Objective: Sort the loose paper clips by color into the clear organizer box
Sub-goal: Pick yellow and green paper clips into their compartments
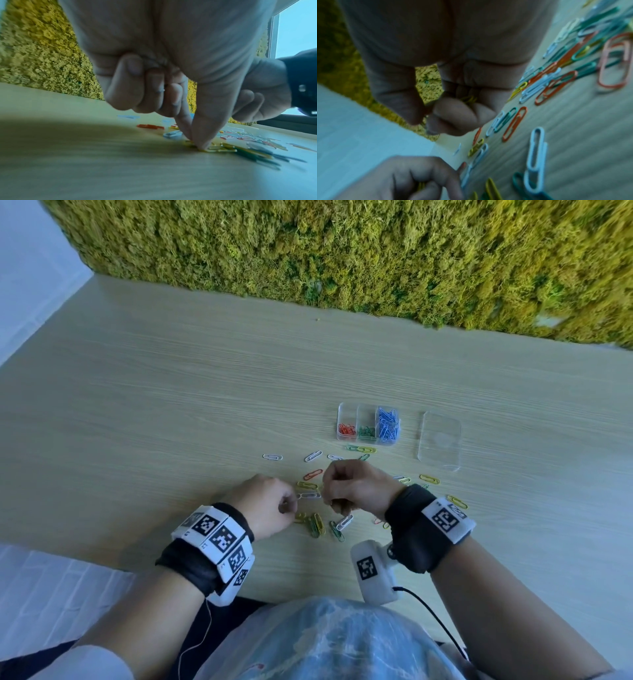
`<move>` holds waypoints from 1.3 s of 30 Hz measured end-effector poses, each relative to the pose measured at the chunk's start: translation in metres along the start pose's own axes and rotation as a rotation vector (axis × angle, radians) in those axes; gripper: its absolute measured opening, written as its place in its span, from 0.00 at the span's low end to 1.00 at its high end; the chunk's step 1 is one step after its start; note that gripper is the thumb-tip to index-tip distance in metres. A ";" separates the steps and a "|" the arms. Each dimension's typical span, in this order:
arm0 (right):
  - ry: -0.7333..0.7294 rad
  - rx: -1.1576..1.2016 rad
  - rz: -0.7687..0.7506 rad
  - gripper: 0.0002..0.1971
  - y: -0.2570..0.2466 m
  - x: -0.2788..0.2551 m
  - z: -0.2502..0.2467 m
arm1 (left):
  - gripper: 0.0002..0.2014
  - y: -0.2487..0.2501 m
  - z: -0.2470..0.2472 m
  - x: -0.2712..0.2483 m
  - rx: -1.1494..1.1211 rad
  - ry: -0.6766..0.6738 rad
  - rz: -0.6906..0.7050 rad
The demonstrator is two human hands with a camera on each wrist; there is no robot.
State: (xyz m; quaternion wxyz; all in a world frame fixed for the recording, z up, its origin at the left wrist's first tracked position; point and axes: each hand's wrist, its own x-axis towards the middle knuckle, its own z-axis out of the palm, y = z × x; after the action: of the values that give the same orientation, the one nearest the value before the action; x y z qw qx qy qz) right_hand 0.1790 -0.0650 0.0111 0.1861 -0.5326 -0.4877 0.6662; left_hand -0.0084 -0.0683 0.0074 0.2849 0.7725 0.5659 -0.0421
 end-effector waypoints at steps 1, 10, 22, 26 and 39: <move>-0.004 0.116 -0.003 0.06 0.001 -0.001 -0.003 | 0.03 0.000 0.000 0.001 0.011 -0.006 0.008; 0.041 0.486 0.021 0.06 0.007 0.002 -0.021 | 0.02 0.000 0.005 0.005 0.081 -0.048 0.014; 0.066 0.269 0.088 0.11 0.011 0.009 -0.014 | 0.07 -0.002 0.005 -0.004 0.112 -0.010 0.045; 0.068 -0.053 0.128 0.11 0.007 0.013 -0.018 | 0.05 0.002 0.004 -0.002 0.158 -0.028 0.051; 0.411 -1.043 0.063 0.17 -0.074 0.046 -0.070 | 0.09 0.006 -0.015 0.007 -1.126 -0.159 -0.174</move>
State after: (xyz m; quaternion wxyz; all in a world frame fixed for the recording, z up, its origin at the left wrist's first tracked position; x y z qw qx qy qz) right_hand 0.2048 0.0359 0.0524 -0.0306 -0.6874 -0.6900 0.2245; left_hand -0.0049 -0.0564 0.0195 0.6894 0.4470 0.5393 0.1845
